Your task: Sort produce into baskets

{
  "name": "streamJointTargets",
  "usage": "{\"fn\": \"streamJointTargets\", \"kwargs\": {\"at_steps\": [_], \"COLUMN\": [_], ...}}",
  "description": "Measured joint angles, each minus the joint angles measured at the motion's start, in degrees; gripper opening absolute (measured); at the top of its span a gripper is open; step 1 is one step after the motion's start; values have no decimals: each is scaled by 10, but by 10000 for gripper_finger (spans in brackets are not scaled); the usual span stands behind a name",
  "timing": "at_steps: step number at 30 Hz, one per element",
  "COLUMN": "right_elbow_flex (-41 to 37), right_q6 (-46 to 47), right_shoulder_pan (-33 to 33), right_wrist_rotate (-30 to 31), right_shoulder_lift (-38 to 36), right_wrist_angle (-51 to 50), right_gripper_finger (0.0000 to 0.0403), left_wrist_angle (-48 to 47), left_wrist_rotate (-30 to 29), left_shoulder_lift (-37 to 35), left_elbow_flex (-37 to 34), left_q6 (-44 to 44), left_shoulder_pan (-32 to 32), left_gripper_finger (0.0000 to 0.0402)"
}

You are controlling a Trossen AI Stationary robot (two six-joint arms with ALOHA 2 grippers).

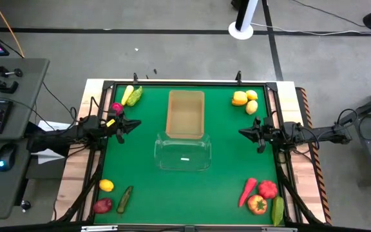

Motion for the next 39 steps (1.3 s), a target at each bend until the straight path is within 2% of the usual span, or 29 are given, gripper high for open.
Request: {"fn": "streamJointTargets", "kwargs": {"at_steps": [31, 35, 39], "right_elbow_flex": [0, 0, 0], "right_q6": [3, 97, 196], "right_shoulder_pan": [0, 0, 0], "right_wrist_rotate": [3, 44, 135], "right_shoulder_lift": [0, 0, 0], "right_wrist_angle": [2, 72, 156], "right_gripper_finger": [0, 0, 0], "left_wrist_angle": [0, 0, 0], "left_wrist_rotate": [0, 0, 0], "left_shoulder_lift": [0, 0, 0], "left_elbow_flex": [0, 0, 0], "left_q6": [0, 0, 0], "left_shoulder_pan": [0, 0, 0], "left_gripper_finger": [1, 1, 1]}}
